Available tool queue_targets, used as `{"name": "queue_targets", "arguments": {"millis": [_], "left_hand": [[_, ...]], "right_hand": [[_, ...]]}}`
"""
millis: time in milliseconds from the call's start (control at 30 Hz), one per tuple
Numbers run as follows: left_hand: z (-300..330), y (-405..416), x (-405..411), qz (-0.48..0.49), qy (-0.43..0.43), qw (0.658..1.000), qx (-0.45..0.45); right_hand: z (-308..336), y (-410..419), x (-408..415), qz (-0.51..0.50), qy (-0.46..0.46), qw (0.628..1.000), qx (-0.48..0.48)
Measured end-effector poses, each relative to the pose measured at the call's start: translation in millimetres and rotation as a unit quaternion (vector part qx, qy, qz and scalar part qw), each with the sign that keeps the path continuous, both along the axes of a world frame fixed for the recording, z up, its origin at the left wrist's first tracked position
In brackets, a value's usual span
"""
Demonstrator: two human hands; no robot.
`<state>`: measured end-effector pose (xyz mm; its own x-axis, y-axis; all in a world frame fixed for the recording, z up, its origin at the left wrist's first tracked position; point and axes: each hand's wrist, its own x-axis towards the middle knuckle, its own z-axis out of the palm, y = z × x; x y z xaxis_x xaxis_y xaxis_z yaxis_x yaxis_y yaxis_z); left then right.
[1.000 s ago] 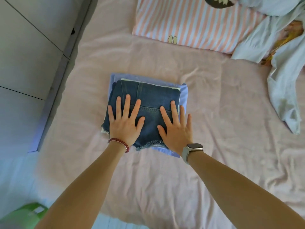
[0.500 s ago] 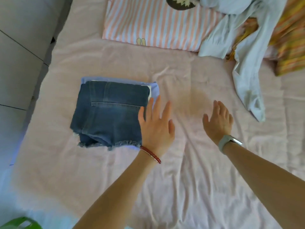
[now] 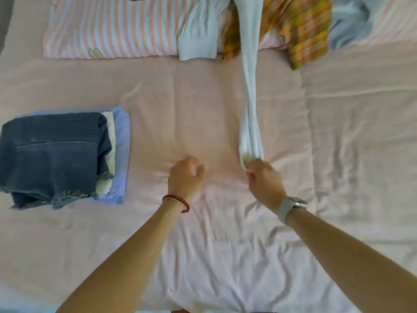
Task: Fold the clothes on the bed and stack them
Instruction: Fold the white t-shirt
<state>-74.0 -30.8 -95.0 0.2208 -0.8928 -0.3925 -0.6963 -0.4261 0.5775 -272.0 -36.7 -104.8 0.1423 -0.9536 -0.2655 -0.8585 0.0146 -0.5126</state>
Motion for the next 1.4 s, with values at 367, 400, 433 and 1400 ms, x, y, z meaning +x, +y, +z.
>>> {"name": "queue_targets", "arguments": {"millis": [367,400,433,1400], "left_hand": [[25,-10,-176,0.126,0.228,0.965,-0.032],[26,0,-179,0.1,0.196,0.974,-0.048],[28,14,-179,0.048,0.175,0.982,-0.053],[52,62,-156,-0.352,-0.014,0.927,0.132]], "right_hand": [[29,121,-158,0.079,-0.031,0.962,0.26],[31,108,-164,0.023,-0.073,0.969,0.236],[31,95,-168,-0.054,-0.138,0.965,0.217],[31,53,-135,-0.325,-0.384,0.815,0.287]]}}
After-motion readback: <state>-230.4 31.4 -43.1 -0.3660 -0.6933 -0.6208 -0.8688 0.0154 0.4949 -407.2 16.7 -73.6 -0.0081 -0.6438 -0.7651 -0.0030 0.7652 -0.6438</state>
